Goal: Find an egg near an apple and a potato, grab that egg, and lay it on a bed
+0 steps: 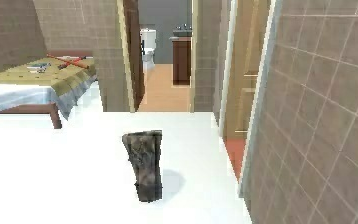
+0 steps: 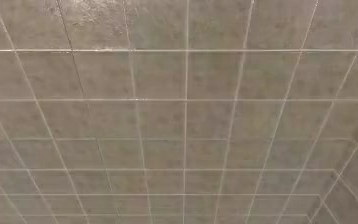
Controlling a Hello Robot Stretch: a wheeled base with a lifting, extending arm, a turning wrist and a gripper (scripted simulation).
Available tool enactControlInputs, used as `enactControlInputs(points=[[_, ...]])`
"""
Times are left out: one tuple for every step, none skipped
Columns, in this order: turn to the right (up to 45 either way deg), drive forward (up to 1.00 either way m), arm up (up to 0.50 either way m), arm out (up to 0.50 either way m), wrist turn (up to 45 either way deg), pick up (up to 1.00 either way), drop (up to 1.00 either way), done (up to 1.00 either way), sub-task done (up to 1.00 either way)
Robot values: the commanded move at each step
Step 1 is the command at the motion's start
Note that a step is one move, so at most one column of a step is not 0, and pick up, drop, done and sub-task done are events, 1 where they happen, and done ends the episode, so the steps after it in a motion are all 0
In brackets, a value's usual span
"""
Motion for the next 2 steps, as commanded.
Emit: enactControlInputs(points=[[0.0,0.20,0.00,0.00,0.0,0.00,0.00,0.00,0.00],[-45.0,0.00,0.00,0.00,0.0,0.00,0.00,0.00,0.00]])
